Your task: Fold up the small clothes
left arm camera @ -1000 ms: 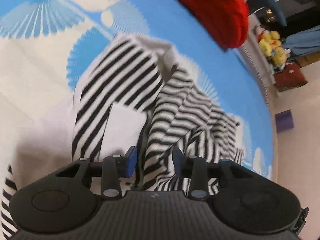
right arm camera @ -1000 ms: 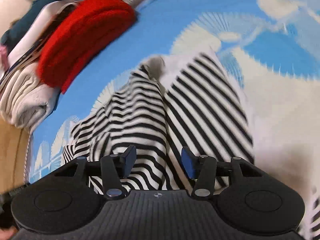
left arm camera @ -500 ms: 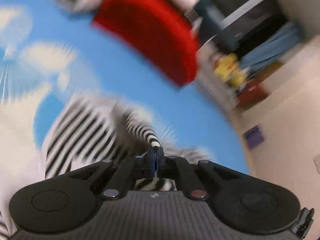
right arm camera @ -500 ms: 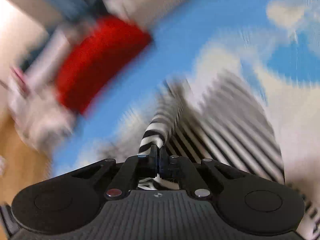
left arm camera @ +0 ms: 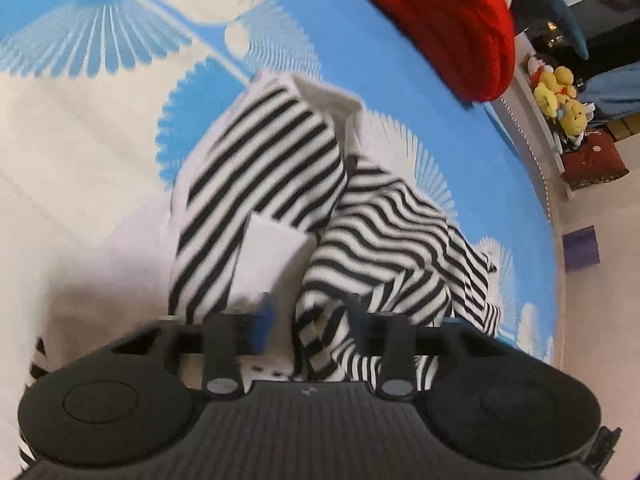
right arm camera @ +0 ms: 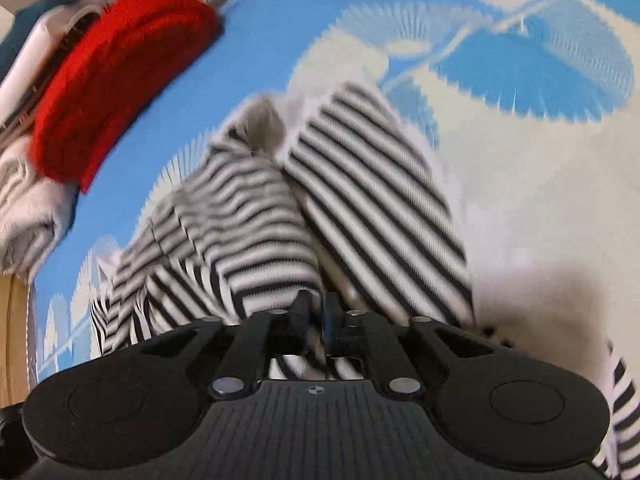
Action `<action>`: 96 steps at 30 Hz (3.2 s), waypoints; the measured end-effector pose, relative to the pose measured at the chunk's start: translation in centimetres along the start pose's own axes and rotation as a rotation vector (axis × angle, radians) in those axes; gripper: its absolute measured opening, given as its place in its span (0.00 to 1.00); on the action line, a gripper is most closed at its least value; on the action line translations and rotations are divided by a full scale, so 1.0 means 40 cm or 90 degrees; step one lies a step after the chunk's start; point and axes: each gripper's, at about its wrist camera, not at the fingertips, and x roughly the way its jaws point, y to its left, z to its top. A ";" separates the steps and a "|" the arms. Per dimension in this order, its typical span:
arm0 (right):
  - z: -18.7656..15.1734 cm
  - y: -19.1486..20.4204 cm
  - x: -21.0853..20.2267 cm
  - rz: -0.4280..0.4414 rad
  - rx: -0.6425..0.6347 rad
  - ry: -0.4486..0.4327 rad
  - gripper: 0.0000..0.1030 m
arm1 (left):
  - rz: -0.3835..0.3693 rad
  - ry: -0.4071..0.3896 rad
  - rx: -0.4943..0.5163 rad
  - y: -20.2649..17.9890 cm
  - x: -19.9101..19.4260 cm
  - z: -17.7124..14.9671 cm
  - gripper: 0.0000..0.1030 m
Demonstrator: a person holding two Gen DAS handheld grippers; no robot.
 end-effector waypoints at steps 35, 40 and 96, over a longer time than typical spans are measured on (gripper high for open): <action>-0.051 0.033 0.020 -0.066 -0.108 0.038 0.28 | 0.119 0.058 0.204 -0.069 0.093 -0.085 0.03; -0.043 0.051 -0.017 -0.057 -0.133 -0.001 0.28 | 0.064 -0.007 0.200 -0.101 0.022 -0.065 0.12; -0.426 -0.383 -0.476 -0.105 -0.114 0.083 0.22 | 0.114 0.071 0.113 0.333 -0.385 -0.492 0.26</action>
